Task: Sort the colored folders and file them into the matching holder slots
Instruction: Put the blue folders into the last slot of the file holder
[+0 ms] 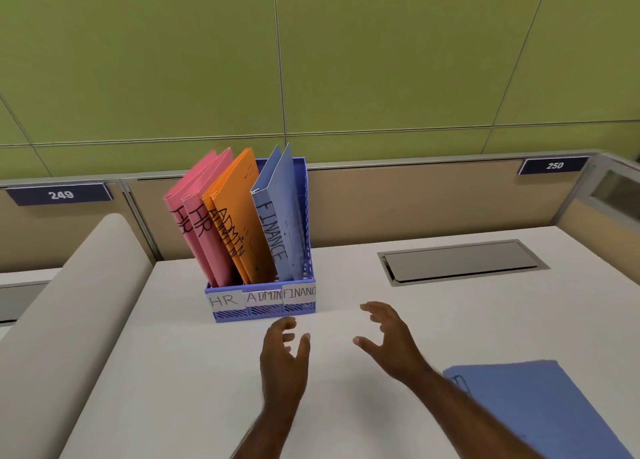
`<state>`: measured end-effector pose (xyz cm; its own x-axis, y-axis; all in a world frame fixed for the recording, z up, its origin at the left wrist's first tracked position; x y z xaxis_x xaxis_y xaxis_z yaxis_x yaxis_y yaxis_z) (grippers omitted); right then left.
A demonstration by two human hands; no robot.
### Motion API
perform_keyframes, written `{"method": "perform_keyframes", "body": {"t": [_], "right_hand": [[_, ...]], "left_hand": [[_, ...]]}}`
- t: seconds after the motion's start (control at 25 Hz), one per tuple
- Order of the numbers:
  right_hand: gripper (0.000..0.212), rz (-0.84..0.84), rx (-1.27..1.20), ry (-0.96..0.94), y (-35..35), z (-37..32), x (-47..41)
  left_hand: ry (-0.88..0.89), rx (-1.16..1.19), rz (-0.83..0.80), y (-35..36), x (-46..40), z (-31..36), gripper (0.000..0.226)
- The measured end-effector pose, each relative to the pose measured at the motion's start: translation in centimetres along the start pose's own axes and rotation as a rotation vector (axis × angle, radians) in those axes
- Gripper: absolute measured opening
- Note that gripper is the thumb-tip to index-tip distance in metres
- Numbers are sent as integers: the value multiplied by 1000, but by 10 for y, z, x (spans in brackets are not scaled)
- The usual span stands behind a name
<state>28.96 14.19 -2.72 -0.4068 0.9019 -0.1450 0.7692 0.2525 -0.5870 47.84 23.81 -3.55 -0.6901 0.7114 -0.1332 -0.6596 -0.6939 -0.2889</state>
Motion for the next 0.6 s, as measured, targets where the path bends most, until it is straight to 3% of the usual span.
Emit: {"method": "perform_keyframes", "body": {"t": [0.16, 0.36, 0.6], "right_hand": [[51, 21, 105, 108, -22, 49, 91], [47, 200, 137, 232, -73, 77, 157], [47, 237, 150, 321, -135, 119, 211]], "left_hand": [[20, -1, -246, 15, 68, -15, 32], [34, -47, -477, 43, 122, -10, 34], [40, -79, -577, 85, 177, 11, 36]]}}
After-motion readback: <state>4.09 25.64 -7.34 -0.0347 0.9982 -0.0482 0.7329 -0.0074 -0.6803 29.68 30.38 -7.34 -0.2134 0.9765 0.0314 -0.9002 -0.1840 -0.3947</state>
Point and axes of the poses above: each hand's wrist, its own x-axis away from the middle knuckle, its own y-axis out of the palm, z = x × y, the point moved 2 cm from there along -x, towards the middle knuckle
